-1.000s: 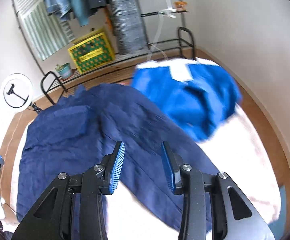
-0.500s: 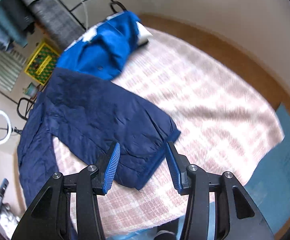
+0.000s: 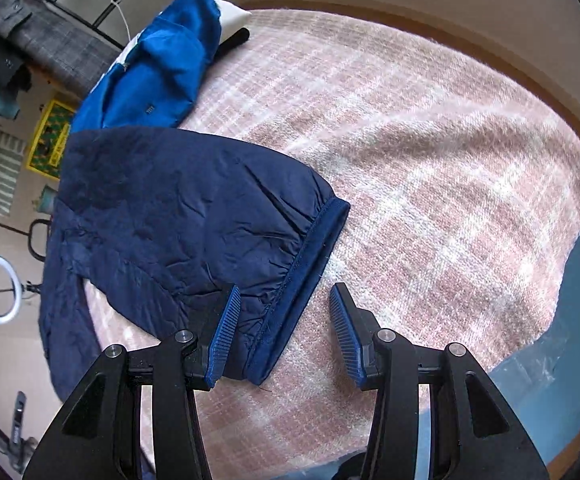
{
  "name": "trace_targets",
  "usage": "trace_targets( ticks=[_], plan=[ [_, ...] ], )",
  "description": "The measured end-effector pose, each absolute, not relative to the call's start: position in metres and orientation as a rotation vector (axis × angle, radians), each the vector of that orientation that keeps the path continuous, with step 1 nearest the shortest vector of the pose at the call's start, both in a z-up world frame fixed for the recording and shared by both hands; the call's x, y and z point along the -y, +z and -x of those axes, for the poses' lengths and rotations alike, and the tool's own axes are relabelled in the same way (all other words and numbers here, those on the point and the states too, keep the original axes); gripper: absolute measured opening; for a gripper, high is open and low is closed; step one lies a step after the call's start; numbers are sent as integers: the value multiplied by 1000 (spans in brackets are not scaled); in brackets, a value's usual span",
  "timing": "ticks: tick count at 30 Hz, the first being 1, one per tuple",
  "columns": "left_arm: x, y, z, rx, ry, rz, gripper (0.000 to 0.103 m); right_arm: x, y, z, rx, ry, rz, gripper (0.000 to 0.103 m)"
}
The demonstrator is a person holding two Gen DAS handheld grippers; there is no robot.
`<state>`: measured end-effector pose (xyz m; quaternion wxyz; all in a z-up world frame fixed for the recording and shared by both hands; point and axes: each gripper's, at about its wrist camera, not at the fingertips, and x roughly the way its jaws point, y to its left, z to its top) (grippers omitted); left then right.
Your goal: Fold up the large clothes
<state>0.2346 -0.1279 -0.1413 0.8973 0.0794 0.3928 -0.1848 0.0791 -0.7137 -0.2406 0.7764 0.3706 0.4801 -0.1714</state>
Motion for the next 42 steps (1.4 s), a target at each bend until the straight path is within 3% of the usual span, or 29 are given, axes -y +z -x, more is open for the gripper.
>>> trace_targets(
  ticks=[1,3,6,18,30,37,42],
  plan=[
    [126,-140,-235,-812,-381,-160,47,711,-240,-83,-1044,-374,-778,43],
    [122,-137,-235,-804,-374,-154,46,705,-238,-90,-1064,-386,-703,20],
    [115,-133,-236,-793,-366,-143,47,706,-237,-92,-1065,-397,-685,6],
    [79,-127,-251,-809,-346,-59,46,679,-154,-108,-881,-333,-594,4],
    [24,-131,-283,-840,-303,47,46,526,-42,-207,-725,-29,-383,4],
    [-5,-143,-296,-858,-278,86,46,428,-45,-267,-774,172,-280,4],
    [-11,-154,-309,-889,-298,128,46,359,-79,-299,-861,290,-197,4]
  ],
)
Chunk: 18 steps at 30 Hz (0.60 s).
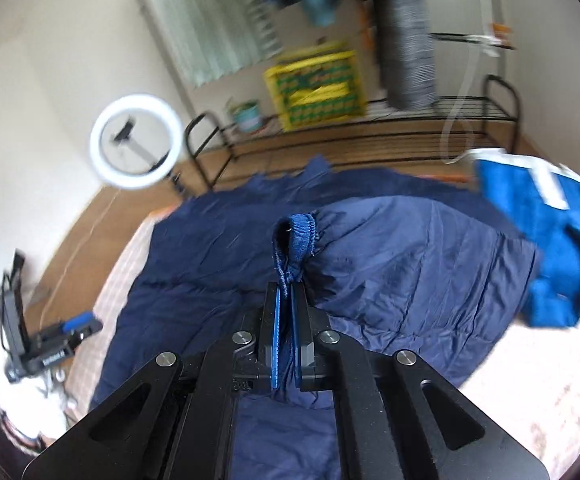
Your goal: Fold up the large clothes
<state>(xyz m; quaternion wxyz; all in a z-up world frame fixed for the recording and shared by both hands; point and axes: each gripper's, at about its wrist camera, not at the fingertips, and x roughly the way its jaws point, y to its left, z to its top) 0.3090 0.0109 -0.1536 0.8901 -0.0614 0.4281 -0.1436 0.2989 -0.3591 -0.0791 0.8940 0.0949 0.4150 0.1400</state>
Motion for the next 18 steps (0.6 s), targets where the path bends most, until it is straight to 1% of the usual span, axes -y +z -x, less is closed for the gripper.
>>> trace_targets(
  ticks=[8,9,12,13,14,15,17,18],
  plan=[
    [3,-174,-331,-949,-374,203,46,304,-166,-321,-1027,379,-206,4],
    [7,-176,-333,-956,-380,205,47,301,-175,-321,-1044,395,-209,8],
    [17,-185,-343,-988,-410,225,47,294,-188,-322,-1074,435,-209,8],
    [22,-188,-347,-1004,-430,239,47,294,-189,-322,-1085,439,-205,11],
    [27,-190,-349,-1015,-446,247,47,296,-188,-321,-1093,446,-207,21],
    [33,-193,-351,-1026,-461,255,47,299,-184,-319,-1084,453,-215,28],
    [48,-199,-356,-1054,-496,274,59,311,-171,-310,-1056,434,-230,30],
    [55,-201,-358,-1064,-519,285,67,321,-163,-302,-1039,422,-242,30]
  ],
)
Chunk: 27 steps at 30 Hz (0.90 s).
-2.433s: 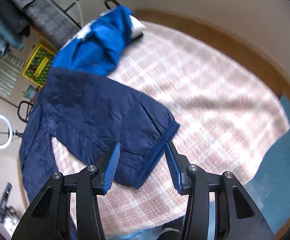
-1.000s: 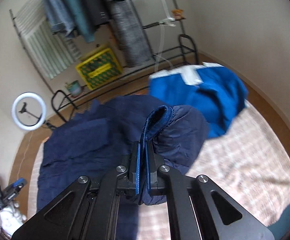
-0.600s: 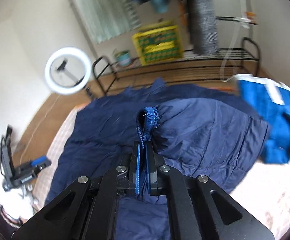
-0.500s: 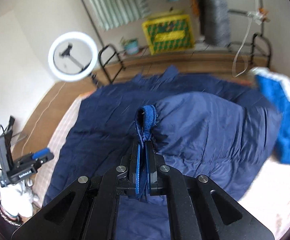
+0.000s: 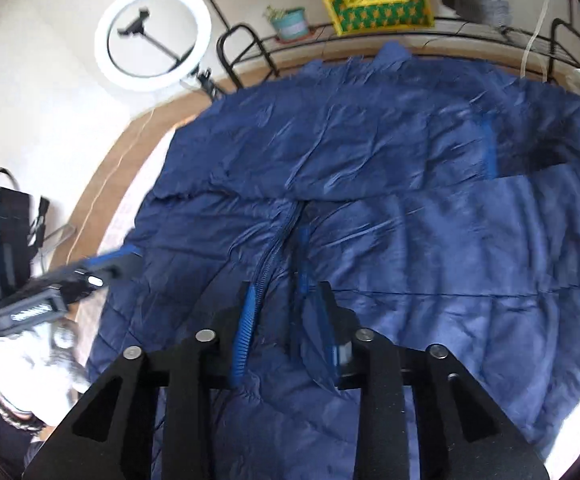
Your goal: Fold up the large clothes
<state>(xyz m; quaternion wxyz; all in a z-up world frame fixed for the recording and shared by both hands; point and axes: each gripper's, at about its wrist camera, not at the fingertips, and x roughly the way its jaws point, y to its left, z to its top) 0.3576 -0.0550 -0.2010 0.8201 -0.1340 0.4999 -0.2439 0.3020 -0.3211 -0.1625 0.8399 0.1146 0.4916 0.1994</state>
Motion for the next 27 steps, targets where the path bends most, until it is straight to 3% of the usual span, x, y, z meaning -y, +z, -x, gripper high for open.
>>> trace_targets(
  ticks=[6,15,17,19,21,27],
  plan=[
    [113,-227,-376,-1159,-626,337,69,371,-147,-257,-1030,346,-321,33],
    [159,-253,-393,-1218,-629,396,69,433,-174,-213,-1107,251,-447,33],
    [167,-252,-395,-1214,-613,355,56,436,-187,-205,-1152,228,-429,33],
    [174,-251,-396,-1212,-606,323,25,439,-199,-195,-1196,214,-425,33],
    [178,-250,-398,-1202,-603,314,8,444,-206,-181,-1222,204,-439,33],
    [178,-228,-396,-1105,-579,267,4,454,-218,-141,-1299,190,-415,34]
  ],
)
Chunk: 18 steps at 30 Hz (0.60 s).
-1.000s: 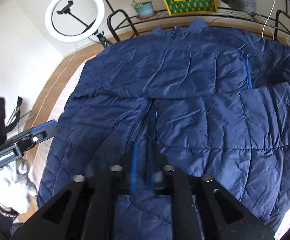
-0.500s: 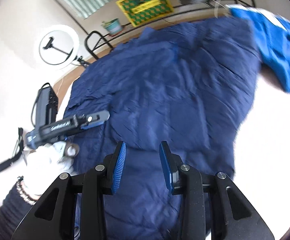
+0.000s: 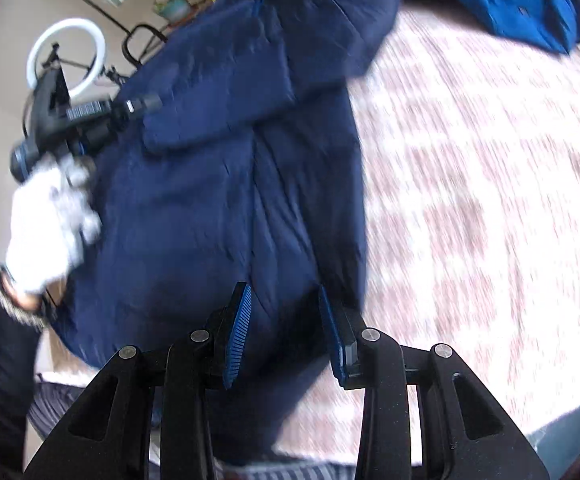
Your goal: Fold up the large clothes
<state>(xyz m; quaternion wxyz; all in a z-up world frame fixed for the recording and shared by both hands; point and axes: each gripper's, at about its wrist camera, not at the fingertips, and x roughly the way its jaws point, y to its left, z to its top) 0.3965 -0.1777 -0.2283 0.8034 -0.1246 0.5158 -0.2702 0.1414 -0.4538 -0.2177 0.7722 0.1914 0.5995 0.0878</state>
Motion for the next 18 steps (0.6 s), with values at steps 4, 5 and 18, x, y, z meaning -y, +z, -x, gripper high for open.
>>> trace_targets(
  ticks=[4,5,18],
  plan=[
    [160,-202,-403,-1026,-541,232,4,444,-217,-130,-1323,193,-288,34],
    [153,-195,-406,-1005,-528,220,4,442,-217,-128,-1328,194,-262,34],
    [109,-177,-452,-937,-433,135,4,455,-138,-201,-1128,200,-149,34]
  ],
)
